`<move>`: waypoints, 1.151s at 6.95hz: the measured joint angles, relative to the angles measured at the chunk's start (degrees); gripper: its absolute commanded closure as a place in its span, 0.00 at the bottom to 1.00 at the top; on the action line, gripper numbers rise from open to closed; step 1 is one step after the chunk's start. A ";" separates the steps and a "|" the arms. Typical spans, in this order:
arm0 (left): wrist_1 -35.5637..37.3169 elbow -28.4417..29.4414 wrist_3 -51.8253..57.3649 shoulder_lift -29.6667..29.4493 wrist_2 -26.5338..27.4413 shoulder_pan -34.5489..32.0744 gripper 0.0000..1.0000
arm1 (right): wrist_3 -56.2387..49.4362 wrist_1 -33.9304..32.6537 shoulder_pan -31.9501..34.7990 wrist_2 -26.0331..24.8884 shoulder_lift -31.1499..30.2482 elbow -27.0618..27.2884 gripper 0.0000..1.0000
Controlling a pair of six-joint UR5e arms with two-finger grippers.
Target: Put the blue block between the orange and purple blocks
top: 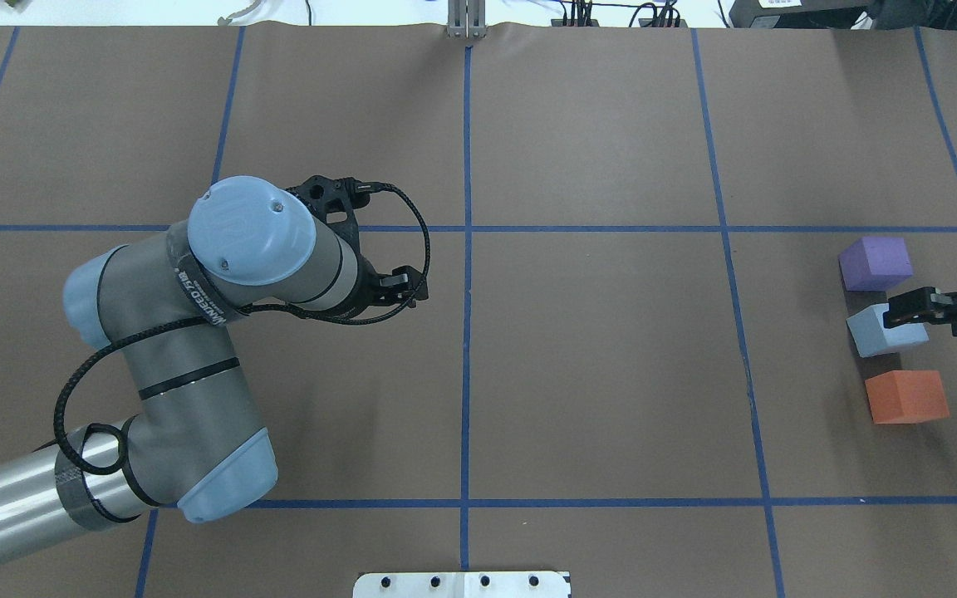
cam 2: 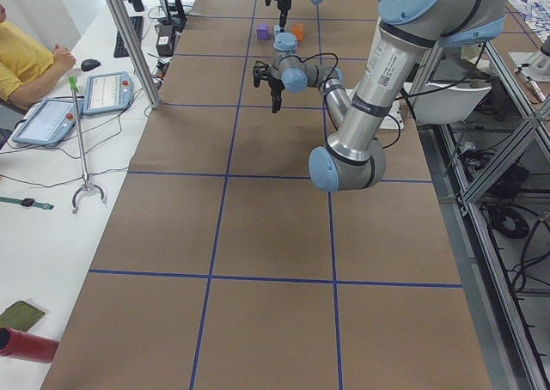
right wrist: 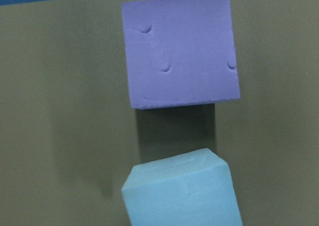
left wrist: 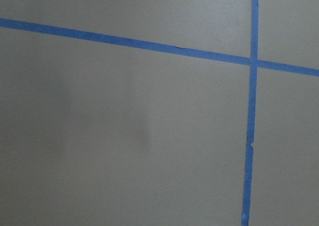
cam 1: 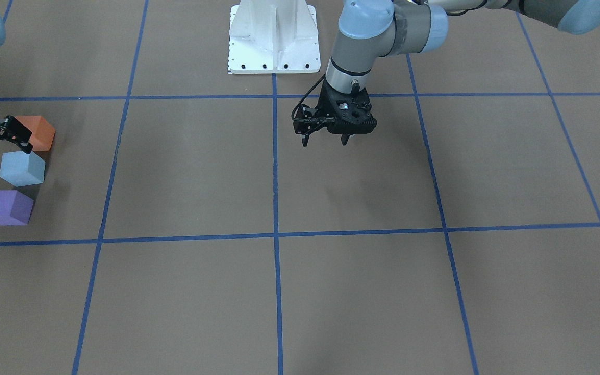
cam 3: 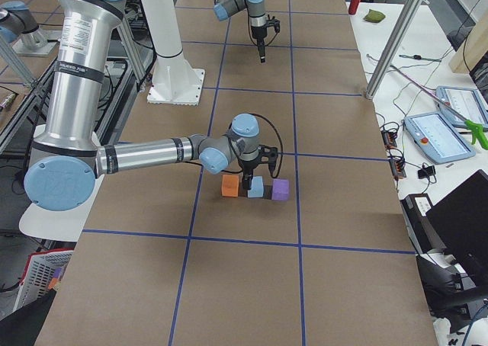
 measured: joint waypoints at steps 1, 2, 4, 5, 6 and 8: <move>0.62 -2.32 1.19 1.25 -0.21 -0.76 0.00 | -1.48 -0.24 3.19 1.86 -0.01 0.53 0.00; 2.60 -5.60 4.44 3.30 -0.84 -2.05 0.00 | -5.03 -1.16 7.26 4.90 0.10 0.60 0.00; 9.17 -14.54 15.31 10.29 -2.88 -6.09 0.00 | -16.38 -7.62 14.63 9.91 0.92 0.64 0.00; 10.39 -18.60 21.40 15.79 -5.57 -9.78 0.00 | -21.64 -12.00 17.12 10.71 2.34 0.56 0.00; 10.71 -20.66 29.78 21.31 -11.02 -16.16 0.00 | -26.80 -16.54 19.76 11.02 3.90 0.58 0.00; 10.55 -18.10 53.64 30.39 -20.58 -32.93 0.00 | -33.86 -21.37 24.42 11.69 4.90 0.99 0.00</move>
